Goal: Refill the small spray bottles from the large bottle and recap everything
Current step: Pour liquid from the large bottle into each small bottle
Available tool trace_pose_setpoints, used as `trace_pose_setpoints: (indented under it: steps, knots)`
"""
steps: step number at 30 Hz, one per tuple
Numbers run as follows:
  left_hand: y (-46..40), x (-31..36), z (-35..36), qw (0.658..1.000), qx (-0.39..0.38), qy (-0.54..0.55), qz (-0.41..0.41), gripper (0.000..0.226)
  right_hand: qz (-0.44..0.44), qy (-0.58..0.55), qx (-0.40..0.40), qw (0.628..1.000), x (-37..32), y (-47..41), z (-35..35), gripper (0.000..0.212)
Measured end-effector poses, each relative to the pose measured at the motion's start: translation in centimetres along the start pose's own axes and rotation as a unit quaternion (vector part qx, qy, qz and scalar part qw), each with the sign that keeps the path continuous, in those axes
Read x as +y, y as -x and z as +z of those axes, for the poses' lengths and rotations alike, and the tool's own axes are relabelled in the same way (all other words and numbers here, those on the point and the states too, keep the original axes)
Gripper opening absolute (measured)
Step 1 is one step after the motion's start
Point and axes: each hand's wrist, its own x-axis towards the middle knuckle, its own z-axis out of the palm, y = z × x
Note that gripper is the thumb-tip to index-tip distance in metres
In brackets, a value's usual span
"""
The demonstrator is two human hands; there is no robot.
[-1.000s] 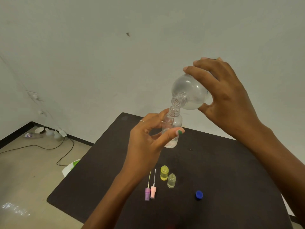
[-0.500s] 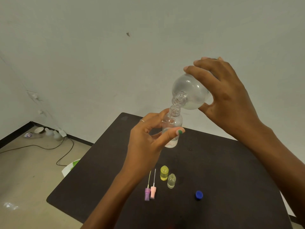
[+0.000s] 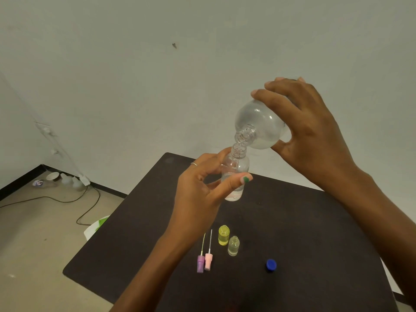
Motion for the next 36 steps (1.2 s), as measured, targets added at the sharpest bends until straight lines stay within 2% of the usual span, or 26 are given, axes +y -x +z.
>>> trace_pose_setpoints:
  steps: [36]
  knots:
    - [0.14, 0.22, -0.10, 1.000, 0.003, 0.005, 0.000, 0.042, -0.006, 0.003, 0.006, 1.000, -0.08, -0.05, -0.03, 0.064]
